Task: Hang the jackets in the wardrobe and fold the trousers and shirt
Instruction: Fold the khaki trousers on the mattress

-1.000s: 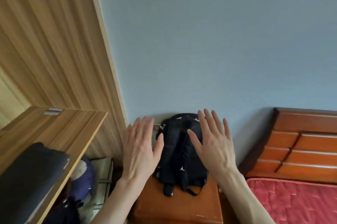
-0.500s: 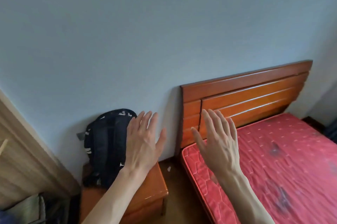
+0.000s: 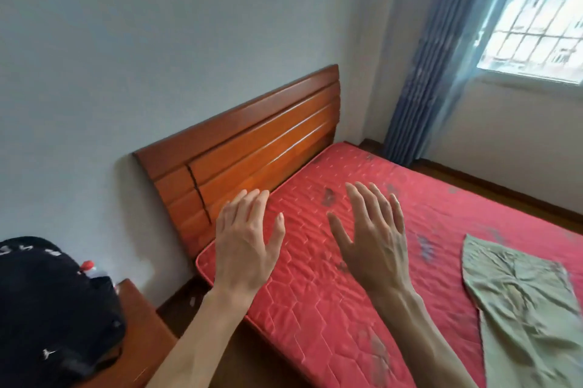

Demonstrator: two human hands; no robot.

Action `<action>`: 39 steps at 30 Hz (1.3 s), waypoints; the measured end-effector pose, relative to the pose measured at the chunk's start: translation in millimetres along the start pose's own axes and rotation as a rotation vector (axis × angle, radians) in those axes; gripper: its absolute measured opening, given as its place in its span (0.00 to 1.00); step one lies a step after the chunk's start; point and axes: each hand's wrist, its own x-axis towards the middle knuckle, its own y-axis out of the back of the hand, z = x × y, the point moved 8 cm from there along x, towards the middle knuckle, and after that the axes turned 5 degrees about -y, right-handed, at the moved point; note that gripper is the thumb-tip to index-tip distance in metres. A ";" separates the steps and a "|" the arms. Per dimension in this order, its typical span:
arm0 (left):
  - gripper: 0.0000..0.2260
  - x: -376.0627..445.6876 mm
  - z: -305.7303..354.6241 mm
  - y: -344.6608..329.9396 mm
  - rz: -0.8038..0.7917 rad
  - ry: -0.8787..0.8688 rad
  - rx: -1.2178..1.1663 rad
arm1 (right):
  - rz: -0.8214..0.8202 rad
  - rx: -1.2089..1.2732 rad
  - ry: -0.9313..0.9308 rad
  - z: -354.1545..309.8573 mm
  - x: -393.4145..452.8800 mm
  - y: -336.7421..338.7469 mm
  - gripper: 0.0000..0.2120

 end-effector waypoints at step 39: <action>0.24 100.2 491.1 -418.2 -0.358 -0.530 -0.421 | 0.117 -0.380 -0.780 566.8 -48.8 124.3 0.33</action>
